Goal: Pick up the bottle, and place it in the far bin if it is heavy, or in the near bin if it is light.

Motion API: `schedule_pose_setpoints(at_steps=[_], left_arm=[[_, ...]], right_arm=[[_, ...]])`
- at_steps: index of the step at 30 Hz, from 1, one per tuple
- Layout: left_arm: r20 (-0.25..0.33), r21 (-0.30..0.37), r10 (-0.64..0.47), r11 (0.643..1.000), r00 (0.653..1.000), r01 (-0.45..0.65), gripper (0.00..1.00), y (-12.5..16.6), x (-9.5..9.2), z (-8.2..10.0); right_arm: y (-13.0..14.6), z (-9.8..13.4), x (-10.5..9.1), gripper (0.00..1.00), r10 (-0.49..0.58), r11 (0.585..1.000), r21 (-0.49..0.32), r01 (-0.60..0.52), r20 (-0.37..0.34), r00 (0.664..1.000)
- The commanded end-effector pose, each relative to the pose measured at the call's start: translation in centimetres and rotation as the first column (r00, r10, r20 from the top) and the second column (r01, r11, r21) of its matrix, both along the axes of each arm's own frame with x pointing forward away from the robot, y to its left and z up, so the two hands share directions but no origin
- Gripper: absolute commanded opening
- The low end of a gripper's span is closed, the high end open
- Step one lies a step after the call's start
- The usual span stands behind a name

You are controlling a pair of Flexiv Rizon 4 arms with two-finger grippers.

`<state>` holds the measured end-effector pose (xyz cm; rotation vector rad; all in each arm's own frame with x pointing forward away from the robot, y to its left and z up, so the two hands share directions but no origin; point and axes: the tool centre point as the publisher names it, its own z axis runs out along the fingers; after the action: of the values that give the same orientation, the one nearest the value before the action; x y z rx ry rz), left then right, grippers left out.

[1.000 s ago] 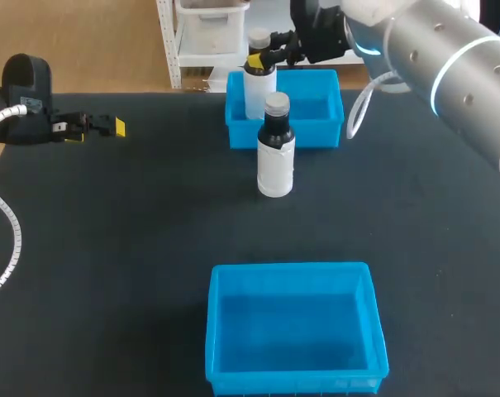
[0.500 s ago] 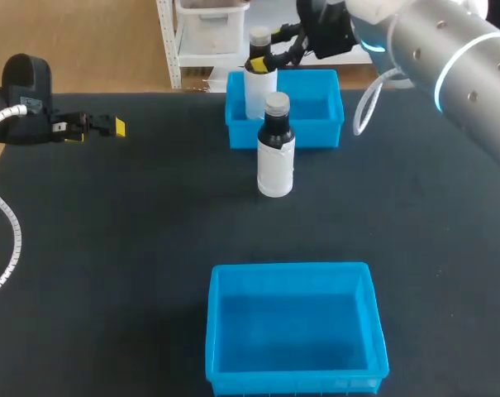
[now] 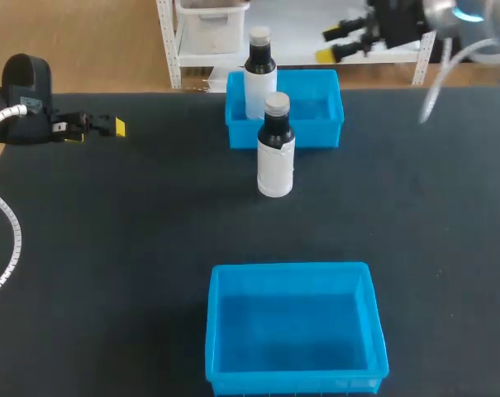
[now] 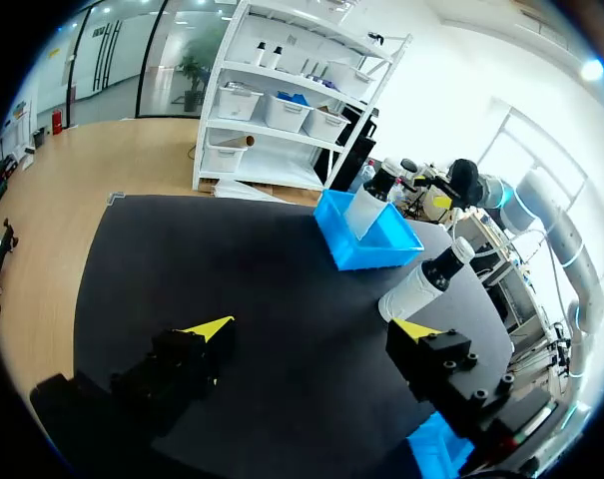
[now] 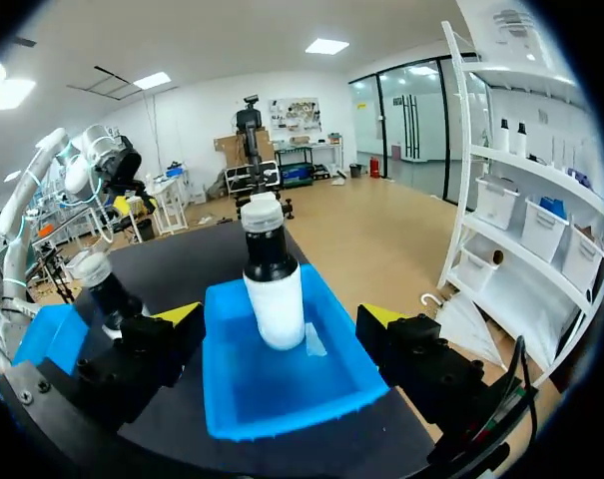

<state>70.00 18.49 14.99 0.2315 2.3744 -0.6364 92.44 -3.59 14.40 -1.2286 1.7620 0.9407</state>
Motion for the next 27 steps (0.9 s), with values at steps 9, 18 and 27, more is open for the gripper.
schedule_pose_setpoints(at_steps=[9,18,27], left_arm=[[0.0,0.0,0.0,1.0,1.0,0.0,1.0,0.0,0.0,0.0],[0.0,0.0,0.0,1.0,1.0,0.0,1.0,0.0,0.0,0.0],[0.0,0.0,0.0,1.0,1.0,0.0,1.0,0.0,0.0,0.0]], right_arm=[[-9.9,3.3,-9.8,1.0,-0.144,0.988,-0.03,0.148,0.121,0.982],[-10.2,4.0,-14.7,1.0,-0.194,0.978,-0.053,0.203,0.148,0.97],[-8.0,4.4,-18.3,1.0,-0.251,0.965,-0.039,0.261,0.171,0.953]])
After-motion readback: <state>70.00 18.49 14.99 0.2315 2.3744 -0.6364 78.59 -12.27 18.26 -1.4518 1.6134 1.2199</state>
